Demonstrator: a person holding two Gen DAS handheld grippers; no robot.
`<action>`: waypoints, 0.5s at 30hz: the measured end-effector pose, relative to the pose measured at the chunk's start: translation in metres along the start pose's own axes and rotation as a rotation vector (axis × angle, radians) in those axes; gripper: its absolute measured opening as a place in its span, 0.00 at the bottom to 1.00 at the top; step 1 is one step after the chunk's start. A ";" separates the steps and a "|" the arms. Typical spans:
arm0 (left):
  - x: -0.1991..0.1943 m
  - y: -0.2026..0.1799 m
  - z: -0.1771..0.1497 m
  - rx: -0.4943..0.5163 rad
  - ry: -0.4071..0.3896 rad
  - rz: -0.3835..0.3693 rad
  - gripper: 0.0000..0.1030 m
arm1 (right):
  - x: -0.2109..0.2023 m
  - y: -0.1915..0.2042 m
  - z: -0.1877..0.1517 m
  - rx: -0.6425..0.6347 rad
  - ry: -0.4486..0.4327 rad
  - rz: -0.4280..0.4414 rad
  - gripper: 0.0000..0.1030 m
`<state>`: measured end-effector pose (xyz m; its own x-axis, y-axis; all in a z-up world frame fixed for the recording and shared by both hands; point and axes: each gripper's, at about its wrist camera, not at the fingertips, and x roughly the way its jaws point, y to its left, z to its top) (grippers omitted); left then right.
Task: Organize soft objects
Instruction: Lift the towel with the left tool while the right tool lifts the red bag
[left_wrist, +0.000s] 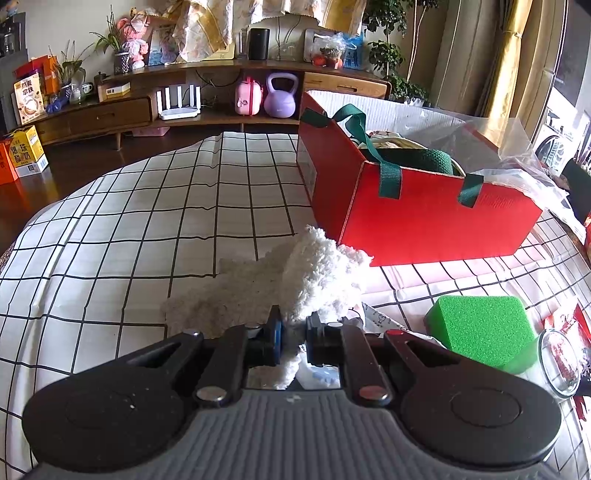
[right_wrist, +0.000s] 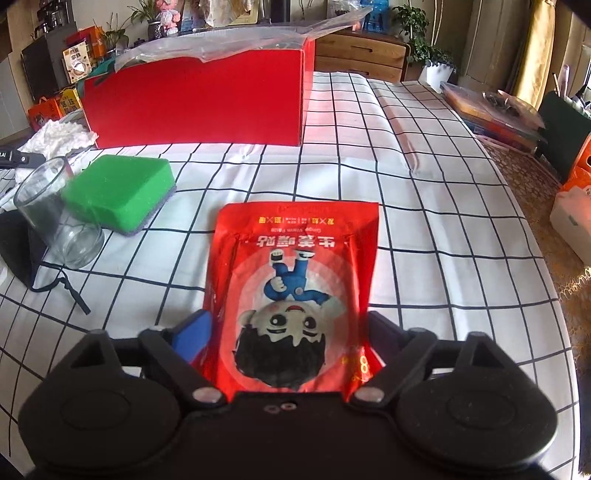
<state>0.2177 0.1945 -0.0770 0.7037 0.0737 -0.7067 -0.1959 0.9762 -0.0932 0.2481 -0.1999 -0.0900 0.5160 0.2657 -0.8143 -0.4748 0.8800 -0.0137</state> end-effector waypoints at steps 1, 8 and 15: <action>0.000 0.000 0.000 0.000 -0.001 0.001 0.11 | -0.001 0.001 -0.001 -0.005 -0.003 0.000 0.80; -0.002 -0.001 0.000 0.001 -0.003 0.000 0.11 | -0.004 0.000 -0.003 0.024 -0.022 -0.007 0.77; -0.013 0.001 0.005 -0.009 -0.020 0.002 0.11 | -0.014 -0.005 -0.004 0.059 -0.046 -0.005 0.77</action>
<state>0.2116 0.1958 -0.0649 0.7170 0.0796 -0.6925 -0.2031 0.9742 -0.0983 0.2404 -0.2096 -0.0814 0.5509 0.2780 -0.7869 -0.4304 0.9025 0.0175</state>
